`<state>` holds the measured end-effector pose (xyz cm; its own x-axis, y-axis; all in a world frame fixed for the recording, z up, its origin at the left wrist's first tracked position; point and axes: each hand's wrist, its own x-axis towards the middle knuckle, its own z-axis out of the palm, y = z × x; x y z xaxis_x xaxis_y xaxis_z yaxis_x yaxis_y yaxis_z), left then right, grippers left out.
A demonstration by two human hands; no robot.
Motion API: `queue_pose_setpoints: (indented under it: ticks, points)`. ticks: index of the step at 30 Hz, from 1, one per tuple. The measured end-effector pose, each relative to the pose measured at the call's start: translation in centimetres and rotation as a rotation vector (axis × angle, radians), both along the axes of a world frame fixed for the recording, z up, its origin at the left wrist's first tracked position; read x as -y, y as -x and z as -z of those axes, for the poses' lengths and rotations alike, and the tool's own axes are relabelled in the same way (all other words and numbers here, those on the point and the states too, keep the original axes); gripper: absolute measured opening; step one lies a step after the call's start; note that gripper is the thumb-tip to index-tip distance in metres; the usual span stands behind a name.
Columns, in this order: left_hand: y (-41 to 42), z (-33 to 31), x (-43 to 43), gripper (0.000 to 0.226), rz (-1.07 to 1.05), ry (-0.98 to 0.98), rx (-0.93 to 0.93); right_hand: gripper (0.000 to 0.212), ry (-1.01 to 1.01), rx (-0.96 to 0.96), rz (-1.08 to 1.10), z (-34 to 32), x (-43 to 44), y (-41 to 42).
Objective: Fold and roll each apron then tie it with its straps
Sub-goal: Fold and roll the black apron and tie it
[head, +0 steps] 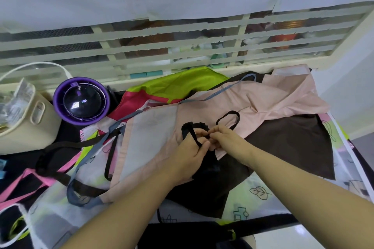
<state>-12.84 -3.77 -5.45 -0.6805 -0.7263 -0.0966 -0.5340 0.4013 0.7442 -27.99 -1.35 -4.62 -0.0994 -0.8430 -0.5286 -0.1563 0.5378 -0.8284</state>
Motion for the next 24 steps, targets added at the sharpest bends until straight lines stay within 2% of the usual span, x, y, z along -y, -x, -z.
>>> queue_pose_setpoints:
  ticks: [2,6,9,11,16,19,21,24]
  points:
    - [-0.1,0.5,-0.3,0.024,0.008,0.016,-0.032,0.016,-0.057,-0.02,-0.046,0.3,0.2,-0.1]
    - [-0.1,1.1,-0.7,0.019,-0.023,-0.045,-0.111,0.023,-0.164,0.091,-0.024,0.6,0.3,-0.1]
    - [-0.2,1.0,-0.6,0.019,-0.067,0.064,-0.139,0.022,-0.178,0.219,0.173,0.7,0.1,-0.3]
    - [-0.6,1.8,-0.4,0.023,-0.128,0.087,-0.172,0.024,-0.174,0.4,0.361,0.5,0.0,-0.4]
    - [-1.8,3.8,-0.6,0.046,-0.171,0.17,-0.133,0.025,-0.058,0.751,0.782,0.8,-1.1,1.2]
    - [-2.0,4.6,-0.8,0.048,-0.183,0.201,-0.087,0.025,-0.022,0.849,0.876,1.2,-2.1,2.1]
    - [-2.0,4.8,-0.8,0.046,-0.248,0.209,-0.13,0.026,-0.059,0.898,0.929,1.3,-2.4,2.6]
    - [-2.6,5.3,-0.6,0.026,-0.368,0.2,-0.148,0.031,-0.121,0.892,1.059,1.9,-3.0,3.9]
